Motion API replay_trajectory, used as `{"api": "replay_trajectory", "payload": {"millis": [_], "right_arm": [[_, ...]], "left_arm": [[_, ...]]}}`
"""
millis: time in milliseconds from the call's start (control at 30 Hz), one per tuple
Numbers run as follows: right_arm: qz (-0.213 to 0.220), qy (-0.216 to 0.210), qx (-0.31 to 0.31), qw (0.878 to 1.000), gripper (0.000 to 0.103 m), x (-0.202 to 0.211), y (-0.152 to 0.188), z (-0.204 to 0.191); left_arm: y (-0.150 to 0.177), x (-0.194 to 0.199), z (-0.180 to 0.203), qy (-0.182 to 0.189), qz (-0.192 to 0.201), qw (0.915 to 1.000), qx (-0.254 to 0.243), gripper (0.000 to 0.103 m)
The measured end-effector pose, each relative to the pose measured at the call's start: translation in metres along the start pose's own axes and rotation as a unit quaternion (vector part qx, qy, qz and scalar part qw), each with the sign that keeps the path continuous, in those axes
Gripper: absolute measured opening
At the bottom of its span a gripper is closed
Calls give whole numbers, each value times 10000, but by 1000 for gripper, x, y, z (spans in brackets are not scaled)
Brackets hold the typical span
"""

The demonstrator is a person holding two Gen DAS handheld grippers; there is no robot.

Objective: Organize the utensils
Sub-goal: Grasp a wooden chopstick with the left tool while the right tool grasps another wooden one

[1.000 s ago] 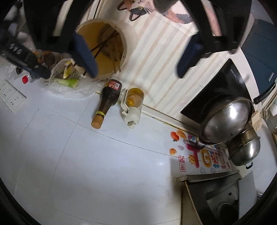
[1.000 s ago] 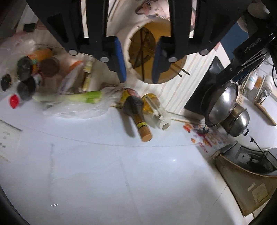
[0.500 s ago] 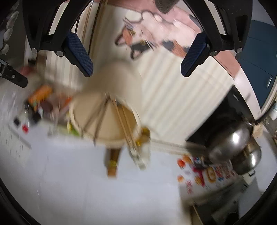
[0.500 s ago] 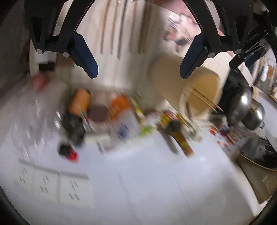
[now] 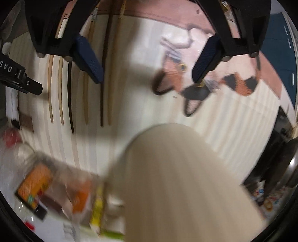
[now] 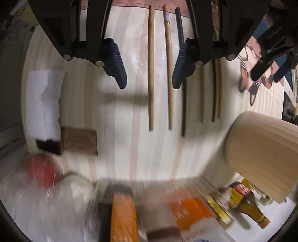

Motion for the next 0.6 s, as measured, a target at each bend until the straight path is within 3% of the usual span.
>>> {"api": "replay_trajectory", "payload": {"millis": [33, 67, 133, 267, 367, 433, 467, 533, 600], "right_arm": [[-42, -11, -18, 10000, 48, -2, 1, 1], [-90, -30, -35, 9999, 46, -5, 3, 3], [-143, -26, -45, 9999, 44, -9, 5, 5], [-238, -143, -105, 9996, 43, -16, 7, 8], [-309, -167, -61, 9994, 42, -23, 7, 7], [-315, -81, 72, 9994, 36, -27, 7, 3], [-330, -67, 163, 9993, 19, -29, 7, 0], [-294, 81, 292, 9991, 7, -29, 7, -3], [-277, 104, 367, 9989, 7, -28, 9, -3]], "left_arm": [[0, -7, 5, 45, -85, 9999, -63, 72], [1, -12, 9, 90, -145, 9998, -123, 70], [2, -23, 18, 139, -254, 9993, -219, 54], [3, -32, 31, 234, -287, 9985, -404, 34], [5, -34, 38, 363, -313, 9979, -444, 5], [6, -33, 38, 358, -300, 9982, -381, 5], [7, -33, 35, 313, -302, 9985, -318, 4], [10, -32, 23, 246, -310, 9992, -114, 4], [14, -32, 8, 282, -400, 9986, 194, 4]]}}
Point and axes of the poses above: each gripper's, at about its wrist camera, not at the fingertips, and x roughly against the way its jaws point, z to its right, y to its underside, the point moved 2 cm from there along -x, roughly the way its jaws point, and after that the axes turned 8 degrees about z, right-handed, at the moved point
